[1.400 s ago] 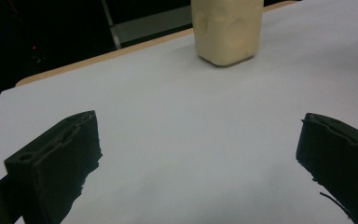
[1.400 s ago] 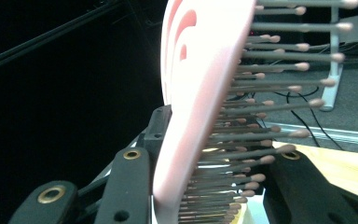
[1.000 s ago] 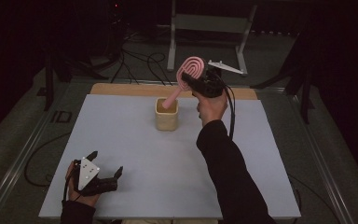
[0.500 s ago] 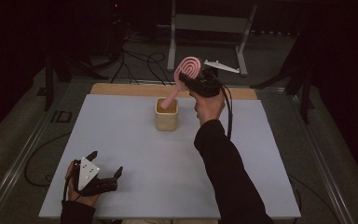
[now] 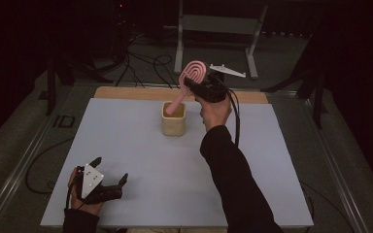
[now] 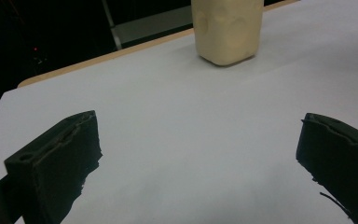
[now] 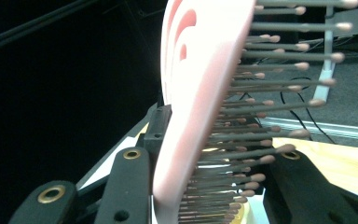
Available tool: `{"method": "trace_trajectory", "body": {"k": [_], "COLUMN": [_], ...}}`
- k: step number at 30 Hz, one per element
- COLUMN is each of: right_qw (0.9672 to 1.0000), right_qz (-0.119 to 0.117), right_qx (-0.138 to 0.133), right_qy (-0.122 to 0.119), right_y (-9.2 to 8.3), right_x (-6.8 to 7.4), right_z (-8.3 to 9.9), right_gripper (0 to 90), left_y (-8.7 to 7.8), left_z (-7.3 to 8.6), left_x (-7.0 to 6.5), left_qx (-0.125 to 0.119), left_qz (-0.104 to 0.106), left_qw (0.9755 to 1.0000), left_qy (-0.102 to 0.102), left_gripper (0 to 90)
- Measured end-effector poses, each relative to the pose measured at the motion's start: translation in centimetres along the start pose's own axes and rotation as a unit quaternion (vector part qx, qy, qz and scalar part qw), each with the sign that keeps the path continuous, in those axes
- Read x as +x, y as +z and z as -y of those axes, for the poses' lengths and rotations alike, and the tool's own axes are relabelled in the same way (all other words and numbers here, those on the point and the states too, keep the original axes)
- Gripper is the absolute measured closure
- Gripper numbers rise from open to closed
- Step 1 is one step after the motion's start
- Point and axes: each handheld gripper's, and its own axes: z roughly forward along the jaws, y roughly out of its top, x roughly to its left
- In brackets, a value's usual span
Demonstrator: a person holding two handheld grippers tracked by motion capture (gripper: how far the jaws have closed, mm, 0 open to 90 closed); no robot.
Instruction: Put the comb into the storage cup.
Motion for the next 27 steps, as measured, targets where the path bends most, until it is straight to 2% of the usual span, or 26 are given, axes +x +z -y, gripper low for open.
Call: {"method": "trace_trajectory", "body": {"k": [14,27], "right_qw": [1.0000,0.9996], "right_qz": [-0.001,0.000], "right_qx": [0.009,0.024], "right_qy": [-0.002,-0.015], "right_y": [0.7,1.3], "right_x": [0.4,0.7], "right_z": [0.8,1.7], "right_gripper": [63.8,63.7], "left_y": [0.0,0.0], "left_z": [0.0,0.0], "left_x": [-0.1,0.0], "left_qx": [0.000,-0.001], "left_qz": [-0.001,-0.002], "left_qw": [1.0000,1.0000], "left_qy": [0.003,0.002], "left_gripper": [0.2,0.2]}}
